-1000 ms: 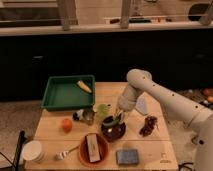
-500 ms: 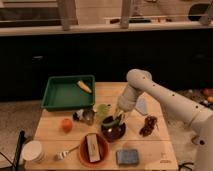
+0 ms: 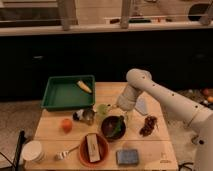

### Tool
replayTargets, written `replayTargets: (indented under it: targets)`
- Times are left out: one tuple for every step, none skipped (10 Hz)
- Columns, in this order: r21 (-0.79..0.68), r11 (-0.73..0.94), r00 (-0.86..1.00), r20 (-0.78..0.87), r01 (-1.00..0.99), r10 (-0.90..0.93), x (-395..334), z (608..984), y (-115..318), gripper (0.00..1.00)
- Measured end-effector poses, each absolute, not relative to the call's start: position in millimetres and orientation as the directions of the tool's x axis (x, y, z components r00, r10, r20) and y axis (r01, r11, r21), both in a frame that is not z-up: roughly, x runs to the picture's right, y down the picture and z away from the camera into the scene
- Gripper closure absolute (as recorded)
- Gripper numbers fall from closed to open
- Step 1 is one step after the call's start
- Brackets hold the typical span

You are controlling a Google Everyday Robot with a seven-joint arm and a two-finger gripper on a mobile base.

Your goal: Place pepper in purple bowl

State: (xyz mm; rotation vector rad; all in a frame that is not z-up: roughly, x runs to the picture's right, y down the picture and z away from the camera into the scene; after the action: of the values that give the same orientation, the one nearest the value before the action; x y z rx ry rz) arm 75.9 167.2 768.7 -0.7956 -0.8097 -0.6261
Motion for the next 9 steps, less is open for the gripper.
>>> replayTargets:
  targets:
    - [-0.367, 0.556, 0.543, 0.818, 0.746, -0.189, 76.5, 768.1, 166.0, 0.23]
    - [-0.365, 0.556, 0.541, 0.819, 0.747, -0.19, 77.3, 767.9, 165.7, 0.23]
    - [-0.362, 0.555, 0.539, 0.82, 0.749, -0.193, 77.9, 767.4, 164.8, 0.23]
    - [-0.36, 0.555, 0.537, 0.82, 0.75, -0.195, 78.2, 767.2, 164.1, 0.23]
    - [-0.357, 0.554, 0.536, 0.821, 0.752, -0.198, 78.8, 766.7, 162.7, 0.23]
    - [-0.354, 0.554, 0.533, 0.822, 0.754, -0.2, 79.2, 766.6, 162.3, 0.23]
    - [-0.354, 0.554, 0.533, 0.821, 0.754, -0.202, 79.4, 766.2, 161.7, 0.23]
    - [-0.354, 0.554, 0.534, 0.821, 0.754, -0.202, 79.5, 766.1, 161.5, 0.23]
    - [-0.353, 0.554, 0.534, 0.821, 0.754, -0.202, 79.4, 766.1, 161.3, 0.23]
